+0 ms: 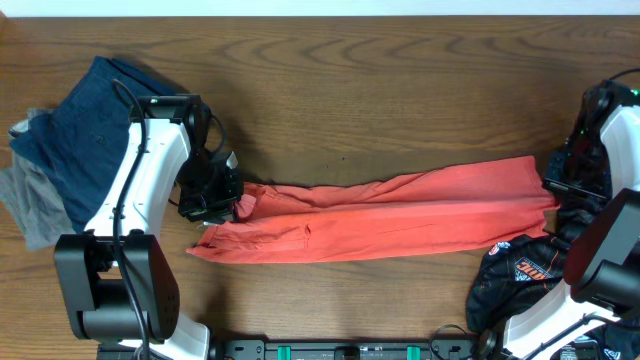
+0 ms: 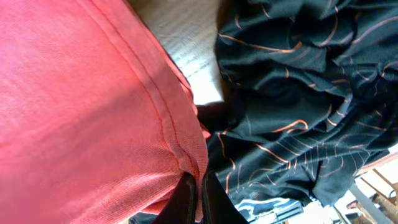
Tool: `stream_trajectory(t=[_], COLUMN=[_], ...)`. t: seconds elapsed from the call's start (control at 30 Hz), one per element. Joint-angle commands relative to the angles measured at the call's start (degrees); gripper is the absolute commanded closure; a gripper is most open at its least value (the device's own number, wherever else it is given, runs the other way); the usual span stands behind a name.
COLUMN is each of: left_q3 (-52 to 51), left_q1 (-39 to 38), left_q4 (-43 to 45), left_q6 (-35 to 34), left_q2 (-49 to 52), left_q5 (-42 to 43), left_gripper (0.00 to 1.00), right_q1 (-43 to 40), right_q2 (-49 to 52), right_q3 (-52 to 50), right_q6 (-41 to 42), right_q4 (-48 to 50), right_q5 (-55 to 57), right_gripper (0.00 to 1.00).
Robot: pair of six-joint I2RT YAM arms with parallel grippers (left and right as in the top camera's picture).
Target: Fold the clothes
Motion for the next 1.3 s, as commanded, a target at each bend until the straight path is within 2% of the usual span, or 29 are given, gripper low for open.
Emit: stream_trajectory(t=[0.0,0.13,0.17,0.2,0.23,0.27,0.37,0.63,0.87,1.2,1.27], left_q3=[-0.5,-0.5,-0.6,-0.6,-0.6,-0.6,-0.6,-0.6,-1.1,-8.7,-9.0], left_q1=[0.1,0.1,0.1,0.1,0.1,0.1,0.1,0.0,-2.5,-6.8,-6.9], left_q4=[-0.6,0.2,0.4,0.6,0.7,0.7,0.7,1.9,9.8,22.9,25.2], left_q6=[0.0,-0.1,-0.1,-0.1,-0.1,0.0,0.0,-0.1,-0.1,-0.1,-0.3], left_q2=[-0.4,-0.4,-0.4,-0.4,-0.4,-0.4,-0.4,-0.4,-0.4,-0.4,-0.4], left_q5=[-1.0,-0.9,-1.0,-0.9,-0.9,-0.9,-0.9,-0.9,-0.9,-1.1,-4.5], left_gripper=[0.94,0.93,0.92,0.91,0.85,0.77,0.64,0.63,0.58,0.58,0.58], right_q1=[-0.9,-0.9,-0.9,-0.9,-0.9,-0.9,-0.9,-0.9,-0.9,-0.9,-0.9], right_q2=[-1.3,-1.3,-1.3,-1.3,-1.3,-1.3,-1.3,-1.3,-1.1,-1.1,-1.1], right_q3=[-0.3,-0.3,-0.3,-0.3,-0.3,-0.3,-0.3,-0.3,-1.6,-4.8,-4.8], right_q6=[0.8,0.8,0.8,0.8,0.8,0.8,0.8,0.8,-0.2,-0.5,-0.5], right_q4=[0.6,4.9,5.8,6.3,6.4,6.3,5.9,5.7,6.3,8.4,8.5], right_q5=[1.9,-0.7,-1.4,-2.0,-2.1,-2.1,-2.0,-2.6,-4.9,-5.1,-5.1], right_gripper=[0.95,0.93,0.89,0.8,0.73,0.71,0.71,0.69,0.63,0.63,0.63])
